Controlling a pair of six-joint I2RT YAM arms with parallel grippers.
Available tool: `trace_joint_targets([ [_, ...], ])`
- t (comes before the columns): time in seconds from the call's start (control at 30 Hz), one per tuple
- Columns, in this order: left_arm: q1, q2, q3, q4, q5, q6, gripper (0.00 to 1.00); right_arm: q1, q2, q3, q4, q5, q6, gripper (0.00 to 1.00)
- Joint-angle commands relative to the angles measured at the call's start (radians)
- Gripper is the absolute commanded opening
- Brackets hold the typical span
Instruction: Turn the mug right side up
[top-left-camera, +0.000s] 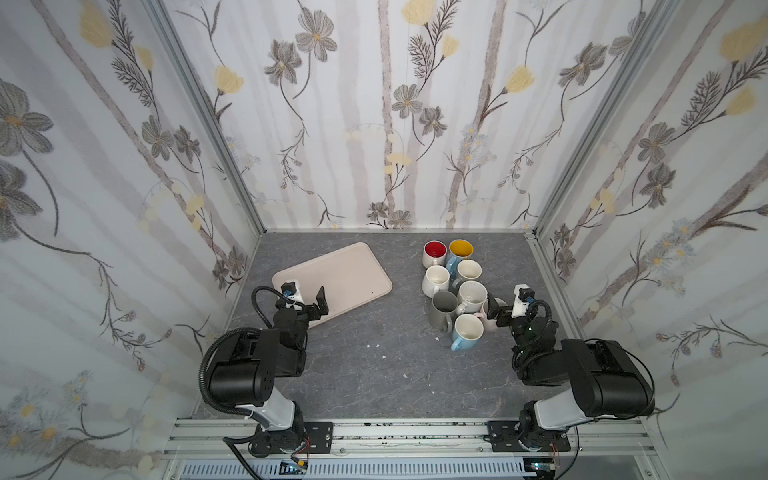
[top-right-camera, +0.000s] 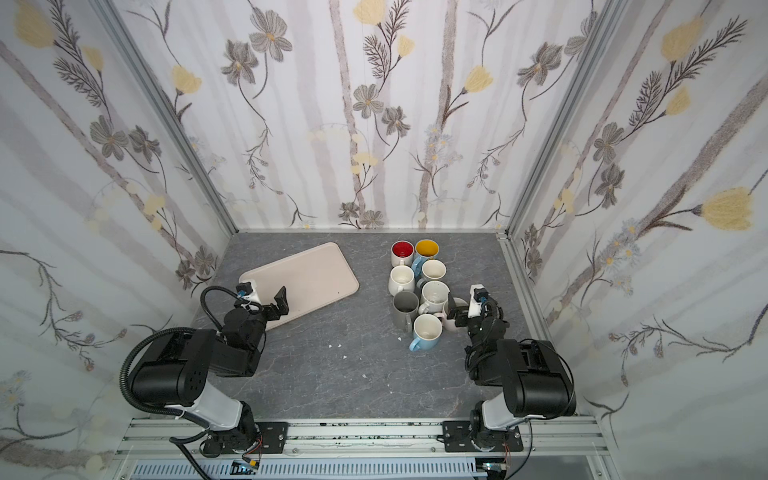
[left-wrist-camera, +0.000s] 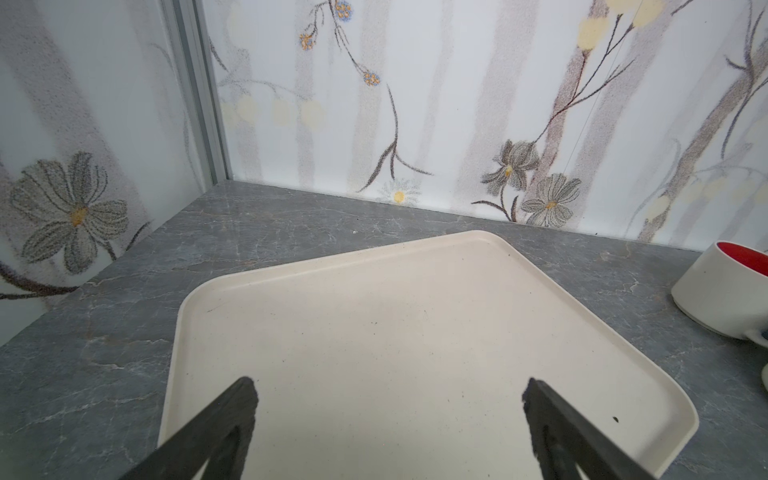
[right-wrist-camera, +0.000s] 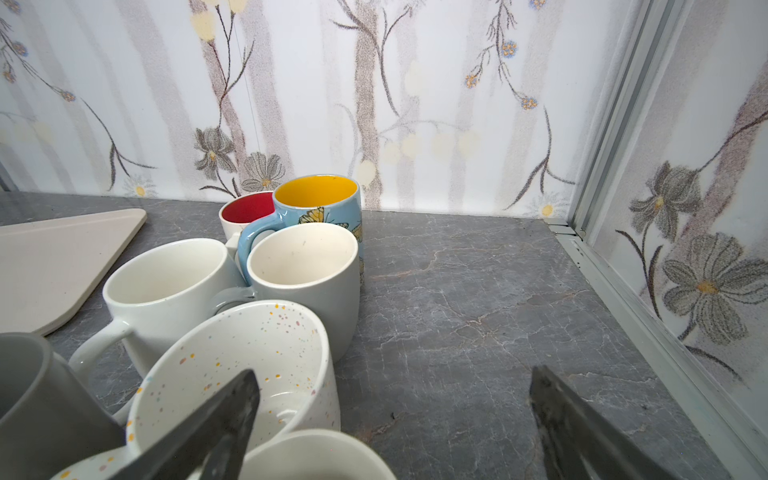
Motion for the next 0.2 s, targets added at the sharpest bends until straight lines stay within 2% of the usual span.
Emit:
trace_joint_targets([
  [0.0,-0.004,0.001,0.010,0.004,-0.017,0.009,1.00,0.000,0.003,0.006,0.004,0.009,-0.002,1.00],
  [0.17,-0.005,0.000,0.010,0.005,-0.018,0.009,1.00,0.000,0.003,0.006,0.005,0.019,0.000,1.00],
])
